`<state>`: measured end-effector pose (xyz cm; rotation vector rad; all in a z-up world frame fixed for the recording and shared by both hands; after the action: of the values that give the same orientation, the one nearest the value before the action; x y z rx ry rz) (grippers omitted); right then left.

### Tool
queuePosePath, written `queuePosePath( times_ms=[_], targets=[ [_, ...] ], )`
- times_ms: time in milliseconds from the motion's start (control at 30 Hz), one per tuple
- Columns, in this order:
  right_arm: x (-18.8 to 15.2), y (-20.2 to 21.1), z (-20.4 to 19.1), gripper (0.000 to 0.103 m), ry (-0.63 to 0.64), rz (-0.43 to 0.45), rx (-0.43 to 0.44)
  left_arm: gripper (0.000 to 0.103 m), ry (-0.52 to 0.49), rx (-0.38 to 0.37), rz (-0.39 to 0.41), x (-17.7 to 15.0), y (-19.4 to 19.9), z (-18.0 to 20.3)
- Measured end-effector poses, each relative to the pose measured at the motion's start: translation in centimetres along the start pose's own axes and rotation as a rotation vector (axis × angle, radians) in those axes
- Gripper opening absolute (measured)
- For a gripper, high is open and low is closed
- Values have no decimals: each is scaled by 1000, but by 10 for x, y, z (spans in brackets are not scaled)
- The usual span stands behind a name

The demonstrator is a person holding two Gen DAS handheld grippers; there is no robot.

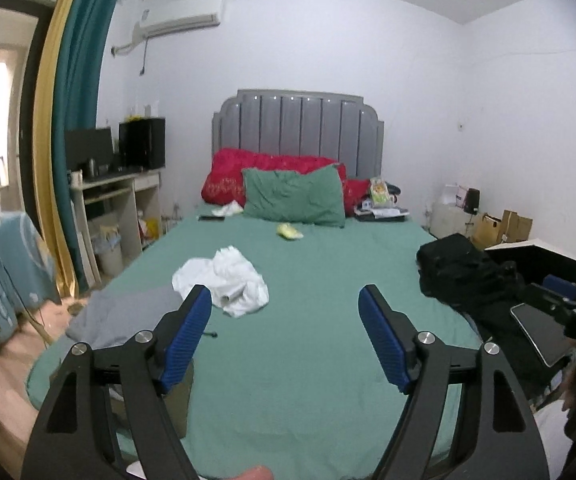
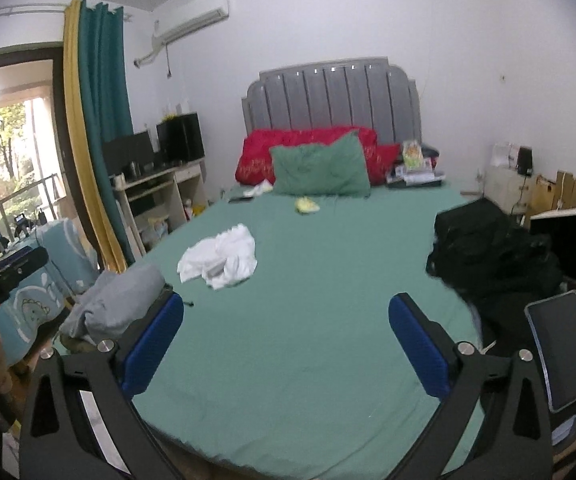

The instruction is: Fold large clothes

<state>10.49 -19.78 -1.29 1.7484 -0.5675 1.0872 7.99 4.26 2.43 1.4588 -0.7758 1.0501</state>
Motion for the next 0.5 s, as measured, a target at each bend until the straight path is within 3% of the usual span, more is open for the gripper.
queuePosePath(
  times_ms=[267, 500],
  targets=[
    [18, 27, -15, 102, 39, 79, -7, 79, 36, 32, 77, 9, 15, -5],
    [9, 11, -28, 102, 60, 71, 3, 79, 70, 21, 48, 2, -2, -22]
  ],
)
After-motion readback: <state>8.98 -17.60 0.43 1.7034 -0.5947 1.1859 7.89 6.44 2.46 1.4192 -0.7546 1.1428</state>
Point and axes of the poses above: each gripper's, at about its wrist camera, not at the fingertips, and y roughly against the way its jaws point, z to its right, x to its top, the point moved 7 cm from there along -y, roughly the way its jaws point, and after that the axes turned 6 degrees about -z, right-handed, at the moved point
